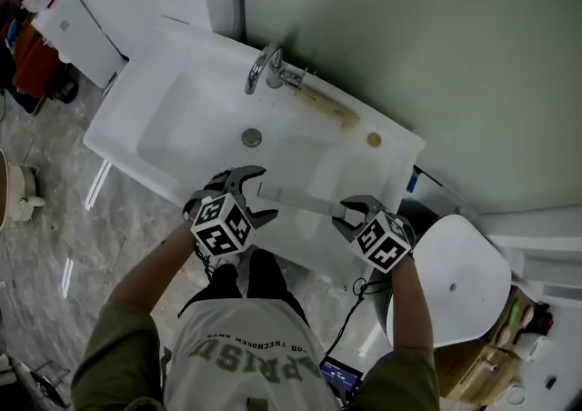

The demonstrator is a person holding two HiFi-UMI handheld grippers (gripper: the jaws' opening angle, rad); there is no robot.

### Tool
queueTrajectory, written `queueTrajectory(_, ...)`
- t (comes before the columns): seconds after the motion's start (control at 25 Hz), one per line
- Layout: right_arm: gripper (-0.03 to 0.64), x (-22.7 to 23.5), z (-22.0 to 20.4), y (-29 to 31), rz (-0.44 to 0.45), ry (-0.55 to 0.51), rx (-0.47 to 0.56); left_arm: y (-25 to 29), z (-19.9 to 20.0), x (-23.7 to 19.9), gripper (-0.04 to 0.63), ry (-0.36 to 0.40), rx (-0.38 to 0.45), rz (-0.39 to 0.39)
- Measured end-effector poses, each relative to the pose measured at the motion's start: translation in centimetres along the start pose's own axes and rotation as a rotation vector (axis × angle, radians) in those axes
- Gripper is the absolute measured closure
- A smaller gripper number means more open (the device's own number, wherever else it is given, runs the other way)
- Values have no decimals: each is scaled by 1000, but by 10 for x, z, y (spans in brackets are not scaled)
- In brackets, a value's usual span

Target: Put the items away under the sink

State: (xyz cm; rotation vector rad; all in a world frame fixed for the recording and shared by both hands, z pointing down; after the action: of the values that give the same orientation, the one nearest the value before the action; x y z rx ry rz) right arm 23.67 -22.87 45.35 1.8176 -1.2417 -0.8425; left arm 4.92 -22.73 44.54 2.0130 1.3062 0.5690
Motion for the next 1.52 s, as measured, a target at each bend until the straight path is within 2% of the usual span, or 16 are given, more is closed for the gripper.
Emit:
queueTrajectory(0.32, 471, -104, 3, -12, -51, 70, -58, -26, -45, 63, 242, 147, -49, -190)
queueTrajectory(0.56, 472, -170, 2, -18, -78, 149, -83, -41, -70, 107, 247, 232, -61, -288)
queueTrajectory(0.88, 472, -224, -7, -26, -105, 199, -105, -49, -77, 149, 384, 320, -62, -331)
queueTrajectory(1.2, 471, -257, -30, -47, -75, 175, -129, -57, -77, 201, 437, 404, -79, -391)
queueTrajectory(1.32, 468, -267, -41, -58, -51, 147, -125, -61, -76, 224, 445, 396, -64, -385)
queueTrajectory(1.52, 468, -293, -60, -75, -11, 81, -126, -65, -77, 269, 448, 341, -37, -356)
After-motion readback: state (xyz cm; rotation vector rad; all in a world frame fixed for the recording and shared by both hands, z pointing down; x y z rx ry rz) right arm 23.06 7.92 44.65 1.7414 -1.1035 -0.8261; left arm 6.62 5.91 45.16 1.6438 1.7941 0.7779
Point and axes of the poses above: the fingertips, and each gripper's own axes: y forward along the fingers, x to its right, z out of its top, the point moved 5 cm from there along -y, backward along the fingers, and after that the axes turned 6 degrees about -z, right-handed, at the moved point
